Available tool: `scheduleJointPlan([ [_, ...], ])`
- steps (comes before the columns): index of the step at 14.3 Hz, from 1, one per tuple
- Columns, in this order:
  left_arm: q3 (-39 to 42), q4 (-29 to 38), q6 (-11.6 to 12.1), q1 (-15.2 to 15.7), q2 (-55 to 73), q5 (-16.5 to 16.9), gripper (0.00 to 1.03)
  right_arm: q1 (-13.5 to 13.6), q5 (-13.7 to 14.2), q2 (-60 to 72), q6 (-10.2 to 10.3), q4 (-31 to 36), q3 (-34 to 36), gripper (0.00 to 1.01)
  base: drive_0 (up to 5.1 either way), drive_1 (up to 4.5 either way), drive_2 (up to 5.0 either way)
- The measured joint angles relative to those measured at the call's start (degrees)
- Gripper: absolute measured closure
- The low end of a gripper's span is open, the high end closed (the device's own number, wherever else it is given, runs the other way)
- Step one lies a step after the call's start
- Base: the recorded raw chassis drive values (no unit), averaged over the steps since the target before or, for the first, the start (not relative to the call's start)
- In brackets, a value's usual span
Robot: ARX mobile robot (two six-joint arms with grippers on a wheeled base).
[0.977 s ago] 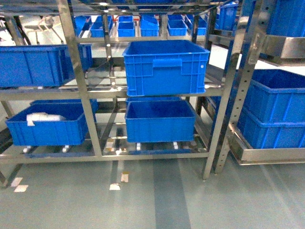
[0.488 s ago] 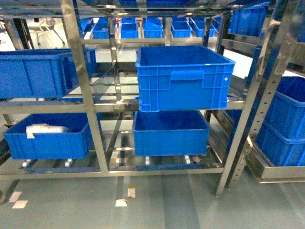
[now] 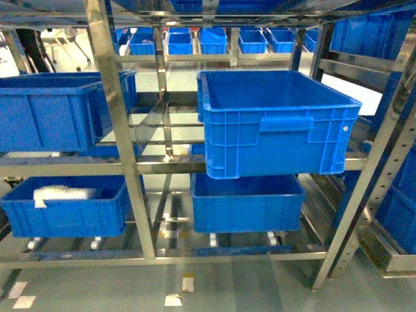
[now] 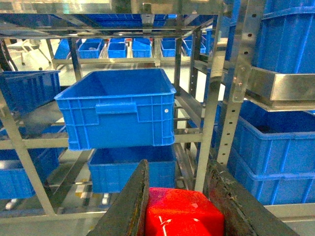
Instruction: Pick red block from blue box to shelf
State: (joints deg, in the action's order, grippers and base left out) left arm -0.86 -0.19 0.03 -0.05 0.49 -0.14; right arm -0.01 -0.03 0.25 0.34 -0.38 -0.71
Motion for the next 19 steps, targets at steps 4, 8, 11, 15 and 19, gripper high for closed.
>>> scheduleJointPlan([
  [4, 0.0, 0.0, -0.02, 0.0, 0.0, 0.11, 0.05, 0.0, 0.0, 0.0, 0.0, 0.0, 0.0, 0.72, -0.1, 4.14, -4.4],
  [8, 0.0, -0.07, 0.0, -0.02, 0.0, 0.13, 0.05, 0.0, 0.02, 0.0, 0.02, 0.0, 0.0, 0.72, 0.7, 4.92, -3.6],
  [11, 0.0, -0.09, -0.02, 0.09, 0.0, 0.11, 0.05, 0.0, 0.0, 0.0, 0.0, 0.11, 0.0, 0.72, 0.1, 4.34, -4.1],
  [15, 0.0, -0.15, -0.02, 0.04, 0.0, 0.26, 0.05, 0.0, 0.04, 0.0, 0.02, -0.07, 0.0, 0.72, -0.9, 4.21, -3.5],
  [19, 0.0, 0.42, -0.02, 0.02, 0.0, 0.04, 0.05, 0.0, 0.0, 0.0, 0.0, 0.31, 0.0, 0.72, -0.8, 1.23, -0.5],
])
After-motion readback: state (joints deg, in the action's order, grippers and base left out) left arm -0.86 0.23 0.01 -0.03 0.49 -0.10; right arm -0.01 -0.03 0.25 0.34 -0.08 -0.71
